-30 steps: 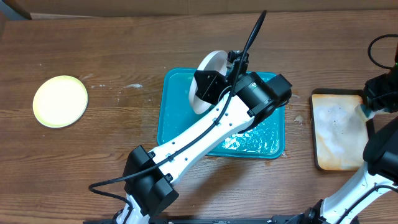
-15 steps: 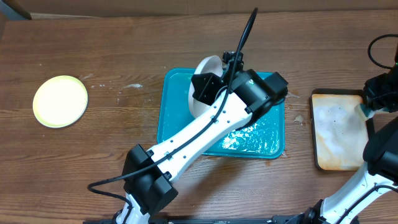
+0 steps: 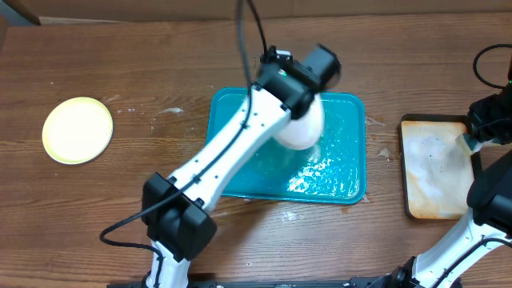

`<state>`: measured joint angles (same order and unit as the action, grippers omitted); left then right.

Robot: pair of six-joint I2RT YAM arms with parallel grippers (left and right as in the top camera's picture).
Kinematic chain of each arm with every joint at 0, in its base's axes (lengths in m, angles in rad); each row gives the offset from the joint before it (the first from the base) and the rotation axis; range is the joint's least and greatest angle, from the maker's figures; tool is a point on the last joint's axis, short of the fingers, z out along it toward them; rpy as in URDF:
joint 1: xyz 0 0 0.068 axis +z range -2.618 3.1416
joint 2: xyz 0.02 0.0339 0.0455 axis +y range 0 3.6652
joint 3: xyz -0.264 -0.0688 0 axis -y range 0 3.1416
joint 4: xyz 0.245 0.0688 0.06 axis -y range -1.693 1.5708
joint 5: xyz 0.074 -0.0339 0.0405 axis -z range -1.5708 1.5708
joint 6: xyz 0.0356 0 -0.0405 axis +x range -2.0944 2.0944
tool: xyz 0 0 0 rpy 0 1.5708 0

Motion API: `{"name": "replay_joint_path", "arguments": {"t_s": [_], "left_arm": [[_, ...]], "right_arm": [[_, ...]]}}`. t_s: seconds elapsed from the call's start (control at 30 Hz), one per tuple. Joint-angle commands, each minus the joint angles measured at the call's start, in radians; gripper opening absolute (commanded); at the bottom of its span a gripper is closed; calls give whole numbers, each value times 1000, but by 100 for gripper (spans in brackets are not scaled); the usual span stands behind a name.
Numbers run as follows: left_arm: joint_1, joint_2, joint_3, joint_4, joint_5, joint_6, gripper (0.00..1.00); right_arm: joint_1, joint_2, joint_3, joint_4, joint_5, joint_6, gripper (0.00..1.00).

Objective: Clean dirty plates on tray and stack at the side
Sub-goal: 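Carry the white plate with the left gripper to the plate stack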

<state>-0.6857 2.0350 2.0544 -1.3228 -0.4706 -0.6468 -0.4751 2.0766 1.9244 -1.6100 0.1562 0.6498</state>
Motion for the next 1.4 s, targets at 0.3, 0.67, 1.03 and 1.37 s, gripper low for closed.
{"name": "replay_joint_path", "arguments": {"t_s": [0.3, 0.67, 1.03, 1.37], "left_arm": [[449, -74, -36, 8, 310, 19, 5], [811, -315, -610, 373, 499, 48, 5], [1326, -505, -904, 546, 739, 127, 4], [1650, -452, -1030, 755, 884, 154, 4]], "right_arm": [[5, -46, 19, 6, 0, -29, 4], [5, -46, 19, -10, 11, -30, 4], [5, -46, 19, -24, 10, -52, 4], [5, -46, 19, -32, 11, -79, 4]]}}
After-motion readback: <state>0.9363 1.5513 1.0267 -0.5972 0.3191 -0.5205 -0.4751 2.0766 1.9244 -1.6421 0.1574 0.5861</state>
